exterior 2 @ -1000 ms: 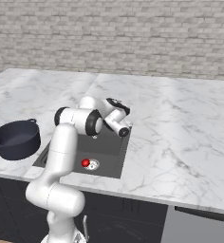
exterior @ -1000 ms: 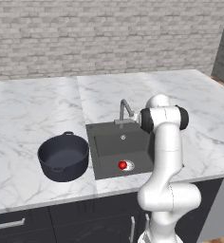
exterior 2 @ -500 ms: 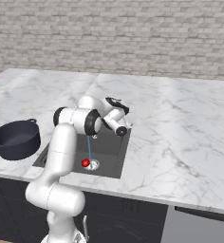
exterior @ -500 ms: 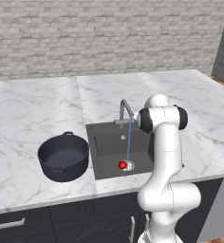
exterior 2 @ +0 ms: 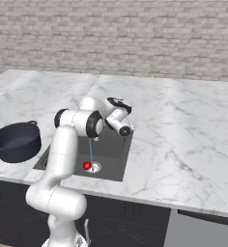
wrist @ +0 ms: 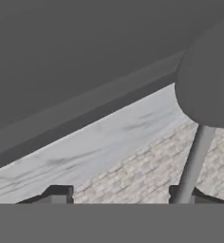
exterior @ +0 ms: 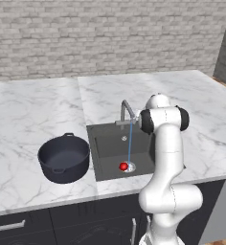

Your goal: Dump the tomato from the pot into the sink. Then turn on the water and wash the tomato. Then turn off the water and put the tomato back in the pot.

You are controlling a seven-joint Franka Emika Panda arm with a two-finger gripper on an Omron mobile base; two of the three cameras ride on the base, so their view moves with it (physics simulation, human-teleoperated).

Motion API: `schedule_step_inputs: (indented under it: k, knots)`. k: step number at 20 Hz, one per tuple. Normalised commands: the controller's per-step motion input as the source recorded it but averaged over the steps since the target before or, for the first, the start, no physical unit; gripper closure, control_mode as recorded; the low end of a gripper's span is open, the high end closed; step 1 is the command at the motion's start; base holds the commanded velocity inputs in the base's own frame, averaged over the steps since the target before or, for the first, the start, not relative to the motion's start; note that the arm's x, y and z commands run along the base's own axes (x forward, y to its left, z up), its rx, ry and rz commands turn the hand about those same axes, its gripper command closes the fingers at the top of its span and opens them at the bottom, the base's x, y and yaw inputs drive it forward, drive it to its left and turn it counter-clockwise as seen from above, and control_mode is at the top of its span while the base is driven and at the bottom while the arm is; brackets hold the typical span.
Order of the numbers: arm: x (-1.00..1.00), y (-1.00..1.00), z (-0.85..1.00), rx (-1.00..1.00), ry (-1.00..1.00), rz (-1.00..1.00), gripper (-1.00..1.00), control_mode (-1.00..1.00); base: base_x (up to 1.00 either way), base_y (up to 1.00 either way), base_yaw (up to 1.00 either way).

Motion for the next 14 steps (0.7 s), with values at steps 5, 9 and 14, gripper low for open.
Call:
schedule_step_inputs:
  k: [5,9,14]
  knots:
    - [-0.30,-0.12,0.52,0.10,0.00,0.00,-1.00,-1.00,0.00,0.00,0.00]
    - [-0.67,-0.19,0.43,0.06,0.00,0.00,-1.00,-1.00,0.00,0.00,0.00]
    - [-0.61,-0.32,0.04,0.01,0.12,0.00,-1.00,-1.00,0.00,0.00,0.00]
